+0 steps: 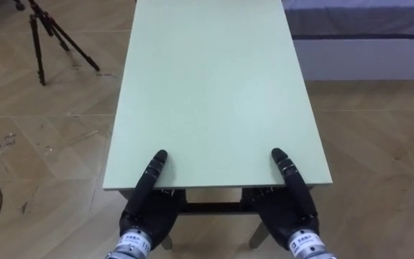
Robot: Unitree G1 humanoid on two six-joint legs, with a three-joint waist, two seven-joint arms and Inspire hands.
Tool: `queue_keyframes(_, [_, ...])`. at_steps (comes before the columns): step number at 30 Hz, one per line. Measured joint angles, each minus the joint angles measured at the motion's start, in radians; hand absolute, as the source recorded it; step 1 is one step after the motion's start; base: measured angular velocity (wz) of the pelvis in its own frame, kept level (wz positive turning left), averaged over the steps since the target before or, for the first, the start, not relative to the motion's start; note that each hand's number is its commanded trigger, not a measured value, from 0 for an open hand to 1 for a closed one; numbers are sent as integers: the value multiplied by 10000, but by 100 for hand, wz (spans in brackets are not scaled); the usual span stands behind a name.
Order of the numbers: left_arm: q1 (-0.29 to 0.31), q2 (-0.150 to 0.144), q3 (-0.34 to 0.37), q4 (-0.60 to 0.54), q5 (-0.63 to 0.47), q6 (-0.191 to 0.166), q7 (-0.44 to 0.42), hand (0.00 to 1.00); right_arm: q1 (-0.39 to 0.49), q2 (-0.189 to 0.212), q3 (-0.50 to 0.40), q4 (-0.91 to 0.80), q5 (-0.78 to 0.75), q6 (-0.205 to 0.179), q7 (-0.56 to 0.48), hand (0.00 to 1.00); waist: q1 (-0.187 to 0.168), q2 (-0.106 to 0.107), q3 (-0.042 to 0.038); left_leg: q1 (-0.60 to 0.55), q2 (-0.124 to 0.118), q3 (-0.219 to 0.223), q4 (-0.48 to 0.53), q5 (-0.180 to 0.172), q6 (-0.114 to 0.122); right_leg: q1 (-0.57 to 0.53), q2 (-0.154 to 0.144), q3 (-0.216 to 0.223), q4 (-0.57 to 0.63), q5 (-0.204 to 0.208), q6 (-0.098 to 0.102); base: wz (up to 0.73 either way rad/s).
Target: Move table with human
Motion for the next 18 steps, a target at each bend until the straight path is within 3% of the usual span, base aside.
queue_keyframes(12, [18, -1, -76, -221, 131, -112, 6, 100, 23, -73, 126, -139, 24, -255, 3, 100, -37, -22, 12, -211, 31, -54, 185, -1, -1, -32, -1, 53, 4, 0, 0, 1])
queue_keyframes(17, [66, 10, -177, -219, 160, -168, 14, 100, 176, -111, 254, -136, 102, -428, 37, 100, 4, -91, 51, -758, 196, -58, 1614, -56, -88, -169, -71, 35, 611, -3, -4, 0])
queue_keyframes(18, [81, 38, -258, -213, 105, -169, 17, 100, 209, -166, 273, -115, 113, -428, 72, 100, 30, -78, 64, -980, 352, -323, 2275, -42, -73, -509, -70, 61, 1368, -40, -60, -25])
